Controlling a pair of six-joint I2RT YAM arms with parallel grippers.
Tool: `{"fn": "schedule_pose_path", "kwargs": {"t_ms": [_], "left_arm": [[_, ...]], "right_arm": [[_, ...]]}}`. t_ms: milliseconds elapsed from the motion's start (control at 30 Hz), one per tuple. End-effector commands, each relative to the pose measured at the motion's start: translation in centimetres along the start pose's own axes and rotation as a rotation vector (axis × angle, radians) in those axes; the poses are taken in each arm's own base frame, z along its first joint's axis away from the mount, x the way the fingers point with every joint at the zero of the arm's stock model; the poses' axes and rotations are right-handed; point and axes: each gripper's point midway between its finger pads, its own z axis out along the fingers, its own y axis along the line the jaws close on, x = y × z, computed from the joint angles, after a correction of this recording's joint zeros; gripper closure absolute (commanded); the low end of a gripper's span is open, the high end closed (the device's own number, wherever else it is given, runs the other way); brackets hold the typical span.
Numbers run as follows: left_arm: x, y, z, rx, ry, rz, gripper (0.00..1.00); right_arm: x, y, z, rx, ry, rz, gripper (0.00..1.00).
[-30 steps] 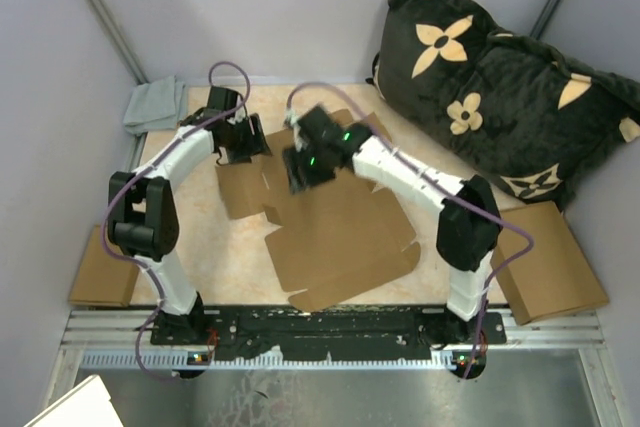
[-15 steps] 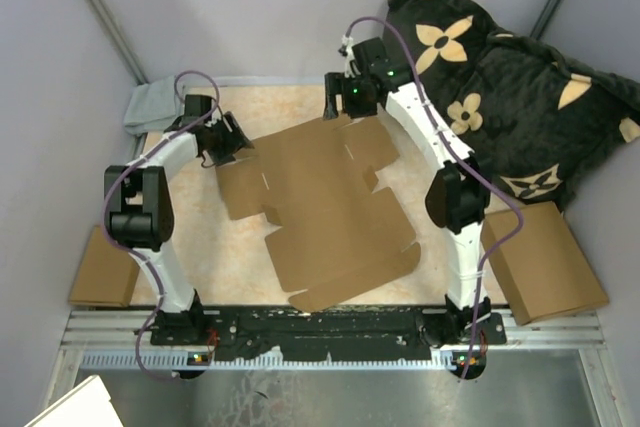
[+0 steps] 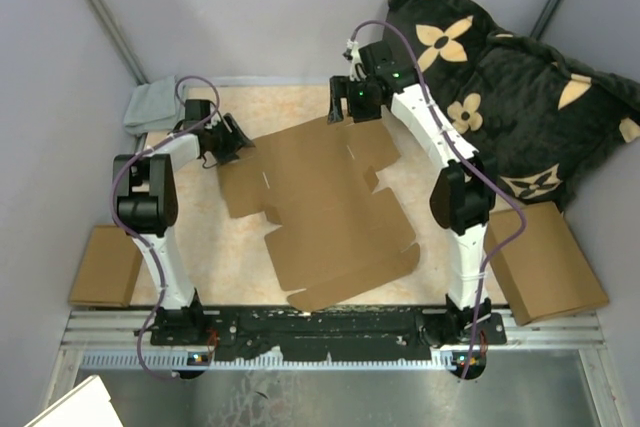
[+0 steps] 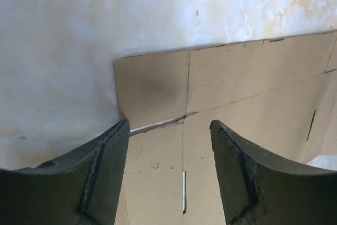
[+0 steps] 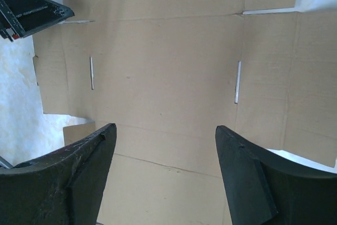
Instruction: Fold the paper box
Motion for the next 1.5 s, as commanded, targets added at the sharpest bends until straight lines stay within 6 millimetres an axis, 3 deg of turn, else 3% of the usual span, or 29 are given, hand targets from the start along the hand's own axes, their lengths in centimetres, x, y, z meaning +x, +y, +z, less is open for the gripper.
{"fn": "schedule_pose_path", "kwargs": {"t_ms": [0,333,433,600,900,1133,1333,1433,1467], "left_arm": [[-0.7,0.3,-0.9,-0.026,-0.004,0.051,0.31],[-1.2,0.8,-2.4,-0.099,0.013,0.088,0.32],[-1.9,-0.2,-1.9,-0.04,-0.017,0.111,0.32],[-1.3,-0.6,-0.1,0.012,0.014,0.074,0.35],[-1.7,-0.9,0.1,0.048,-0.028,0.075,0.4],[-2.2,-2.2,0.1,0.099,-0.04,0.06,0.47],[-1.8,-1.8,0.9,0.088,-0.013,0.046,0.48],[-1.5,-1.3,1.4,0.07,0.001,0.039,0.55],[-1.3,-1.2,1.6,0.067,0.011,0.04,0.63]], "right_arm": [[-2.3,0.9,-3.8,-0.019,-0.097,-0.026,0.23],[-1.6,0.4,-3.5,-0.008,-0.088,-0.009,0.24],[-1.5,0.4,-3.5,-0.009,-0.089,-0.01,0.24],[-1.6,0.4,-3.8,-0.01,-0.092,-0.012,0.24],[-2.3,0.0,-4.5,-0.002,-0.11,-0.02,0.24],[-2.5,0.1,-4.6,-0.012,-0.112,-0.014,0.24],[-2.2,0.3,-4.4,-0.031,-0.113,0.004,0.24],[-1.9,0.4,-4.3,-0.037,-0.105,0.012,0.24],[-1.8,0.3,-4.1,-0.036,-0.098,0.015,0.24]]}}
